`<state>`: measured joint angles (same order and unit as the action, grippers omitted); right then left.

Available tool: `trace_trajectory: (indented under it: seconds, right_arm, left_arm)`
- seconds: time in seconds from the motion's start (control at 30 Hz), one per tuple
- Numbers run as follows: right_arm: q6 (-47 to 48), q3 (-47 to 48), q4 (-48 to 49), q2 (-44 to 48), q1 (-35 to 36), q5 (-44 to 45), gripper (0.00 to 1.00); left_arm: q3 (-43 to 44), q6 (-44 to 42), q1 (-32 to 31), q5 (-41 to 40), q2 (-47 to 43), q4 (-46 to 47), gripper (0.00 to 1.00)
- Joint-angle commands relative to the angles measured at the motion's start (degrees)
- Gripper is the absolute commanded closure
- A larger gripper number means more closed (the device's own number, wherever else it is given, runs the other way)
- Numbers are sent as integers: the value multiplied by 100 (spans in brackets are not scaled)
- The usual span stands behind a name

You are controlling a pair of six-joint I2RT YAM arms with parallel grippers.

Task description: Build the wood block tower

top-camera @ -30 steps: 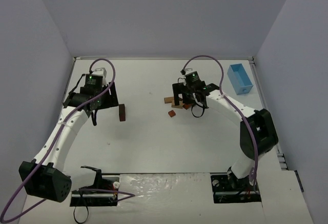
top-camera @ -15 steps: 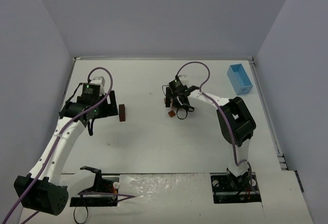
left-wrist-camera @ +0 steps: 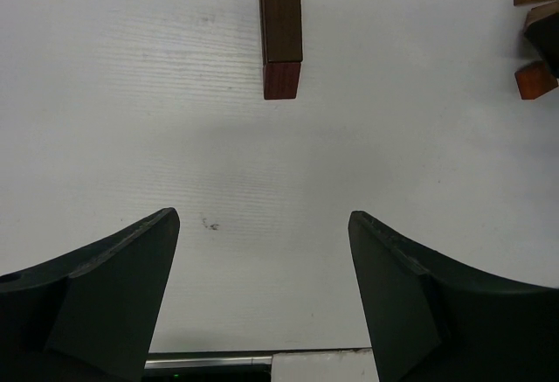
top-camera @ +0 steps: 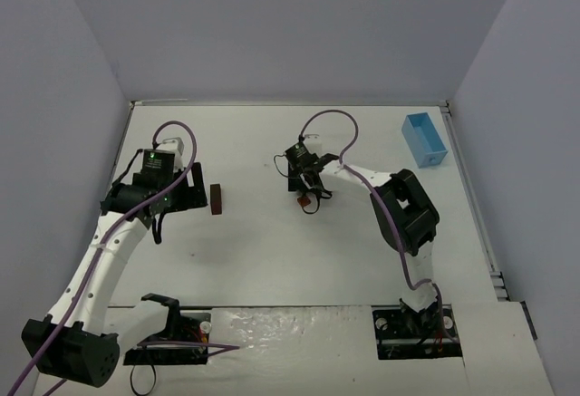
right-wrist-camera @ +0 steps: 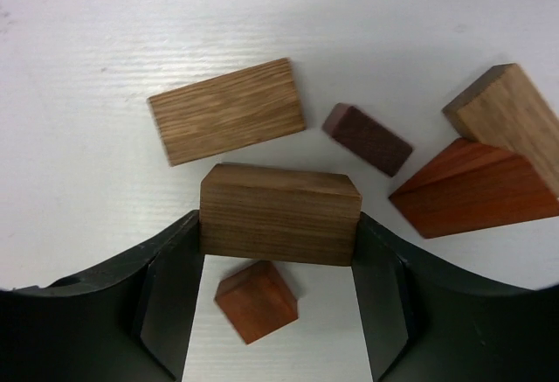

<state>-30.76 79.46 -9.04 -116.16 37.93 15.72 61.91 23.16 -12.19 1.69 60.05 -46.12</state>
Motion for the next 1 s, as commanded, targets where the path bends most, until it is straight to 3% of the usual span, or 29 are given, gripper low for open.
trace_trajectory:
  seconds: [0.0, 0.23, 0.27, 0.4, 0.57, 0.8, 0.97]
  right_arm:
    - [0, 361, 87, 206, 496, 223, 83]
    - [-313, 694, 90, -290, 1090, 101, 78]
    - [-356, 730, 96, -338, 1172, 115, 74]
    - [-383, 933, 104, -570, 1431, 93, 41]
    - [-295, 999, 105, -546, 1445, -39, 13]
    - [210, 628, 96, 781, 1275, 62, 2]
    - [491, -555, 96, 2282, 590, -107, 1]
  left_arm:
    - [264, 0, 47, -44, -149, -107, 24]
    - [442, 303, 41, -105, -134, -230, 24]
    - [457, 366, 41, -117, -129, -240, 24]
    - [502, 666, 41, -67, -93, -282, 24]
    - [552, 956, 48, -35, -10, -274, 24]
    - [741, 1612, -126, 24, 383, -195, 24]
    - [1194, 1917, -830, -359, 1132, -100, 24]
